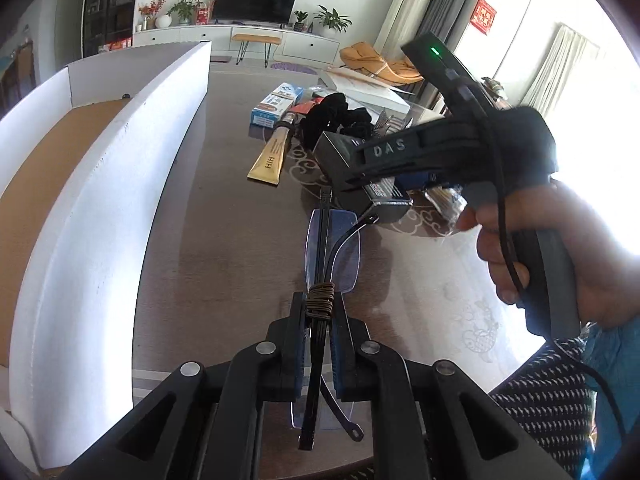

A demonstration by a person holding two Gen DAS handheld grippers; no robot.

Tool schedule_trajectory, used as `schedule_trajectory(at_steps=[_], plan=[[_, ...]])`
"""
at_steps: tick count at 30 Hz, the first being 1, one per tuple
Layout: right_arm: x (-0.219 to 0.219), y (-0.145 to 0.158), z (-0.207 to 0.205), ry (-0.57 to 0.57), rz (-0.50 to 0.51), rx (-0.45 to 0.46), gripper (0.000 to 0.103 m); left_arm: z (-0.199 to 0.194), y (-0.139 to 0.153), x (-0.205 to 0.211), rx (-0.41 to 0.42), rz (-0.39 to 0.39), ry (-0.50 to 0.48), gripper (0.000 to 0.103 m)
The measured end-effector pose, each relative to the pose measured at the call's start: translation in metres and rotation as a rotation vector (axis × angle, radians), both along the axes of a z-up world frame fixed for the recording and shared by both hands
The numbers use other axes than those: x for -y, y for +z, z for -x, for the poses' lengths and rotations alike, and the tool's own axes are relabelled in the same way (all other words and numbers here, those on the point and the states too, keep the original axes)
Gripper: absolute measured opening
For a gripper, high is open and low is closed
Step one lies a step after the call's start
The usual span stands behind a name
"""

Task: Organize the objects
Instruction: 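Lift the eyeglasses with the left tool while the right tool grasps the black soap box, then carry both items over the cardboard bin and open both tools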

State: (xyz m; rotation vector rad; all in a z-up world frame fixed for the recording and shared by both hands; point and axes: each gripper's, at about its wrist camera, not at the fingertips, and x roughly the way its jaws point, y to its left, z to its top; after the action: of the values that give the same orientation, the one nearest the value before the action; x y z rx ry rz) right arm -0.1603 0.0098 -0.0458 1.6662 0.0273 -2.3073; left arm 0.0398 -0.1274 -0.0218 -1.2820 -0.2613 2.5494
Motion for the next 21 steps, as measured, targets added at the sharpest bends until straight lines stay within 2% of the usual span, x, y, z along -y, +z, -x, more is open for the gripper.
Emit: schedule_trajectory(at_steps=[3,6,8,11,14,16,19,21], plan=[[-0.023,0.015,-0.018,-0.014,0.074,0.002,0.058,-0.003,0.025,0.01,-0.032,-0.051,0.003,0.01],[-0.024,0.038,-0.03,-0.012,0.164,-0.021,0.058,-0.005,0.057,0.034,-0.09,-0.076,0.037,0.01],[-0.01,0.065,-0.04,0.019,0.233,-0.051,0.058,-0.005,0.077,0.061,-0.131,-0.069,0.093,0.01],[0.037,0.107,-0.058,0.123,0.326,-0.105,0.058,-0.002,0.094,0.112,-0.171,-0.014,0.221,0.01],[0.101,0.134,-0.076,0.245,0.389,-0.134,0.058,0.005,0.091,0.162,-0.15,0.062,0.348,0.01],[0.146,0.138,-0.083,0.319,0.402,-0.144,0.058,0.013,0.08,0.189,-0.114,0.104,0.41,0.01],[0.198,0.133,-0.095,0.4,0.381,-0.133,0.06,0.029,0.054,0.213,-0.014,0.19,0.453,0.011],[0.221,0.119,-0.097,0.429,0.334,-0.102,0.062,0.038,0.037,0.222,0.045,0.241,0.49,0.019]])
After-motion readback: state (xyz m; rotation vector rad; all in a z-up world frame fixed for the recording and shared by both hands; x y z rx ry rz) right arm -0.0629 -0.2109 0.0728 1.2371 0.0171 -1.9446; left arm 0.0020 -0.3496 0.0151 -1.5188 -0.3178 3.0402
